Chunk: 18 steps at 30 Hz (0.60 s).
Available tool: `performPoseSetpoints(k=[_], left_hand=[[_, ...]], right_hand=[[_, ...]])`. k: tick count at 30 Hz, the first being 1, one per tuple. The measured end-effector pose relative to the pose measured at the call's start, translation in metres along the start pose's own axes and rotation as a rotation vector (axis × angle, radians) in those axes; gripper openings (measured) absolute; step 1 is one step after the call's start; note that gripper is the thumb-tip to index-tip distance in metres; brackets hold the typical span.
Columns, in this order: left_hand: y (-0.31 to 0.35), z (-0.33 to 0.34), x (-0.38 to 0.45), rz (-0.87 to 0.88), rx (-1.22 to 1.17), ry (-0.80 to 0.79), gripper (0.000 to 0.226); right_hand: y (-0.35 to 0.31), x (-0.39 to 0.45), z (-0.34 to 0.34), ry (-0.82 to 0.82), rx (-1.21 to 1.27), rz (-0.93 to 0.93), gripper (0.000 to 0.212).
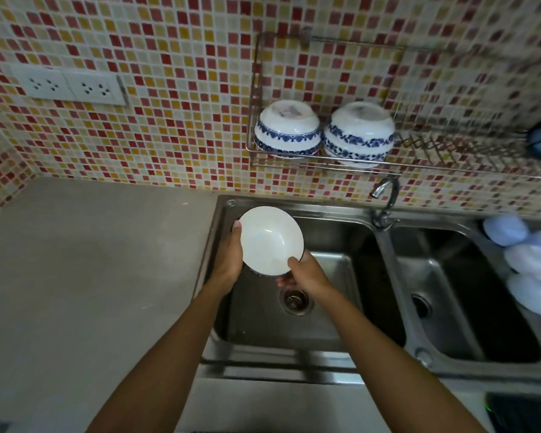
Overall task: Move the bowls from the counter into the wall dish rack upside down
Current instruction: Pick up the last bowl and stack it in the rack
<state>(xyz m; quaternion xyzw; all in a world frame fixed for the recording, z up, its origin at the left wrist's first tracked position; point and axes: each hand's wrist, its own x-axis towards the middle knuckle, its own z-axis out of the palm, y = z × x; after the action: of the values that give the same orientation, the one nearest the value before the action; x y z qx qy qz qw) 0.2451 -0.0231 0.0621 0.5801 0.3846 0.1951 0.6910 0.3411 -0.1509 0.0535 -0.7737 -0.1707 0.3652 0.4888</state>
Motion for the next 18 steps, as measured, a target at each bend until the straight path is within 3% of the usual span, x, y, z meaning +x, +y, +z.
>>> performPoseSetpoints(k=[5,9,11,15,18], left_hand=[[0.015,0.029,-0.013,0.170,0.101,0.126,0.049],[0.042,0.041,-0.022,0.309,0.011,0.182,0.041],[0.061,0.043,-0.022,0.340,-0.062,0.163,0.042],[0.111,0.045,-0.022,0.372,-0.127,0.070,0.067],[0.148,0.049,-0.019,0.441,-0.070,0.092,0.061]], right_hand=[[-0.006,0.002,-0.045,0.083,-0.121,-0.136,0.014],[-0.036,0.001,-0.078,0.178,-0.208,-0.324,0.035],[-0.062,-0.007,-0.092,0.243,-0.189,-0.446,0.030],[-0.107,-0.014,-0.119,0.456,-0.074,-0.734,0.016],[-0.130,0.002,-0.139,0.636,-0.101,-0.832,0.026]])
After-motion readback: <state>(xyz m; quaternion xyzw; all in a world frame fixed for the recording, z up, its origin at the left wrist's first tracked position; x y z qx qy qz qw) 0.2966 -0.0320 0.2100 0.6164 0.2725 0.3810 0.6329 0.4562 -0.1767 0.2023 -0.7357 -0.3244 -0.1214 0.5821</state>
